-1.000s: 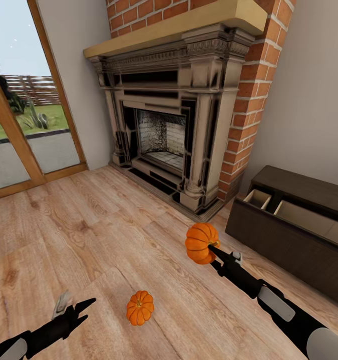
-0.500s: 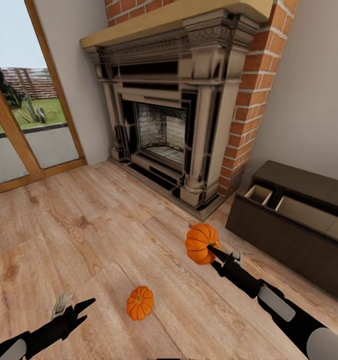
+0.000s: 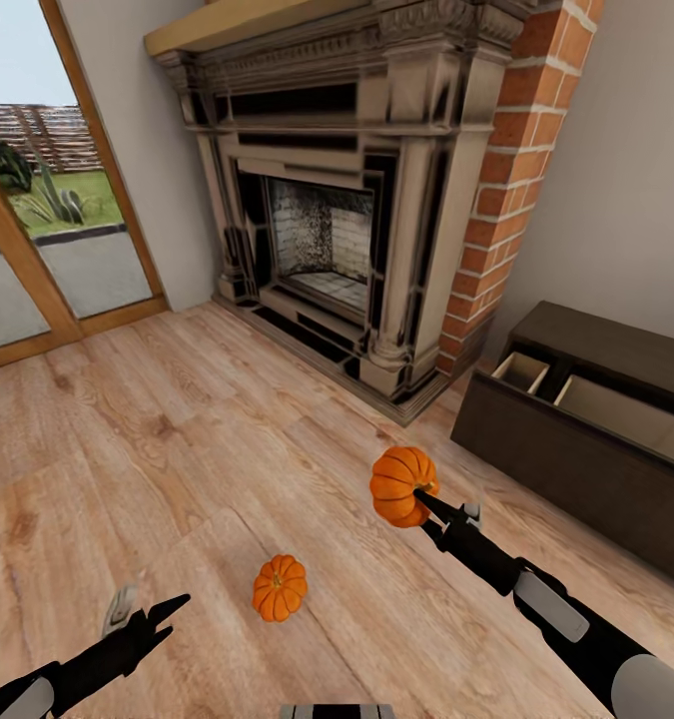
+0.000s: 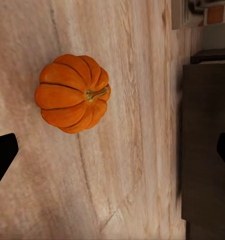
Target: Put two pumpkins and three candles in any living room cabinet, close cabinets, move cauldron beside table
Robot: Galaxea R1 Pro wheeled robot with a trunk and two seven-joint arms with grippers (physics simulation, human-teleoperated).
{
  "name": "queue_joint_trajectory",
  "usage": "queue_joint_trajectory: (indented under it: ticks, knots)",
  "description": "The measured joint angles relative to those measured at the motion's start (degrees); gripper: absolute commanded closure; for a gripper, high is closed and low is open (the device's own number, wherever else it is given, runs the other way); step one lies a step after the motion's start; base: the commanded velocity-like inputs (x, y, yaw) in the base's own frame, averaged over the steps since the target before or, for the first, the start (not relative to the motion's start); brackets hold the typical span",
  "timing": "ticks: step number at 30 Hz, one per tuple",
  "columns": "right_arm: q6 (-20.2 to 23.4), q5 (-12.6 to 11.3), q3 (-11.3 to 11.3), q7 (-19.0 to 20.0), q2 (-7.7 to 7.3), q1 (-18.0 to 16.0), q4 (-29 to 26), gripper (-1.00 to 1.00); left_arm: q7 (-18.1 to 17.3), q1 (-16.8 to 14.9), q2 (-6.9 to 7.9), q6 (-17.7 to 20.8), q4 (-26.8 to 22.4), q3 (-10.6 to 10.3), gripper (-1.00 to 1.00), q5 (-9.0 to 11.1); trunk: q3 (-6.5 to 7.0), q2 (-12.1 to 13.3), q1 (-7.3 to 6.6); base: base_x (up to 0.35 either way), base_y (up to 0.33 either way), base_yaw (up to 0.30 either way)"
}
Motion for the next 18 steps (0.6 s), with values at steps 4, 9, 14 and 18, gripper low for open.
queue_joint_trajectory:
  ticks: [4, 9, 14, 18]
  knots:
    - [0.0, 0.0, 0.0, 0.0, 0.0, 0.0, 0.0, 1.0, -0.3, 0.0, 0.03, 0.0, 0.0, 0.0, -1.0, -0.1, -0.89, -0.1, 0.1, 0.0, 0.0, 0.0]
    - [-0.1, 0.0, 0.0, -0.1, 0.02, 0.0, 0.0, 1.0, -0.4, 0.0, -0.04, 0.0, 0.0, 0.0, -1.0, -0.2, -2.0, -0.1, 0.23, 0.0, 0.0, 0.0]
    - [-0.1, 0.0, 0.0, -0.9, 0.02, 0.0, 0.0, 1.0, -0.4, 0.0, -0.16, 0.0, 0.0, 0.0, -1.0, -0.3, -3.1, -0.2, 0.36, 0.0, 0.0, 0.0]
    - [-0.1, 0.0, 0.0, -1.0, 0.06, 0.0, 0.0, 1.0, -0.4, 0.1, -0.21, 0.0, 0.0, 0.0, -1.0, -0.4, -3.99, -0.2, 0.46, 0.0, 0.0, 0.0]
